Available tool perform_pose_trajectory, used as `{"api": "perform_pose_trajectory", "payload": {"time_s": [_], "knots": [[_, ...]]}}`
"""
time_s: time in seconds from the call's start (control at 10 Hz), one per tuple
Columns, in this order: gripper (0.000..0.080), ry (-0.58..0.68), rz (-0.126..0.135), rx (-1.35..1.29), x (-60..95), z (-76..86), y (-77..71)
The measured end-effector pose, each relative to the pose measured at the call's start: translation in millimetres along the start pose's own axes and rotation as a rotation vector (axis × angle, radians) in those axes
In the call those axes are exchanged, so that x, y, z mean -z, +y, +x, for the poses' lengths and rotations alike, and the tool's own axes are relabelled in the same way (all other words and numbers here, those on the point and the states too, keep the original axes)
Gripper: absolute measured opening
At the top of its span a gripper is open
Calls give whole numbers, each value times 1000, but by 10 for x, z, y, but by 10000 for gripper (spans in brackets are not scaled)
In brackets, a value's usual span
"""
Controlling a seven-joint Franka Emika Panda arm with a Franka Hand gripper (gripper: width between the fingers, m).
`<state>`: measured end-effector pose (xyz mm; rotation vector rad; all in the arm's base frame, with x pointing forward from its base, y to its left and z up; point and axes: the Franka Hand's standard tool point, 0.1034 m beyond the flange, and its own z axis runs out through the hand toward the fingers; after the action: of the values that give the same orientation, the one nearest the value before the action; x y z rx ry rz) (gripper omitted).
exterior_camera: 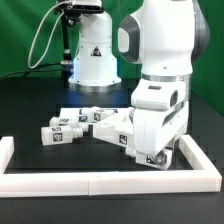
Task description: Assemble one leg
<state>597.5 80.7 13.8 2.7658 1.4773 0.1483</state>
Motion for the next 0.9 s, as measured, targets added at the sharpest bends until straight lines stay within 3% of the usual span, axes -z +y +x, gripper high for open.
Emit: {"api": "perform_pose_trajectory", "payload": {"time_s": [0.1,0.3,0.4,0.5,0.7,0.8,0.9], "knots": [[285,-14,6,80,57,-127,123],[285,-14,-15,124,211,-394,403],[285,-12,-25,149,214,-569,465],[285,-24,-25,151,214,-843,540],[287,-37,-33,174,260,-1304,780],[287,-41,-29,163,235,-1489,852],[287,-45,-17,152,162,-1570,845]]}}
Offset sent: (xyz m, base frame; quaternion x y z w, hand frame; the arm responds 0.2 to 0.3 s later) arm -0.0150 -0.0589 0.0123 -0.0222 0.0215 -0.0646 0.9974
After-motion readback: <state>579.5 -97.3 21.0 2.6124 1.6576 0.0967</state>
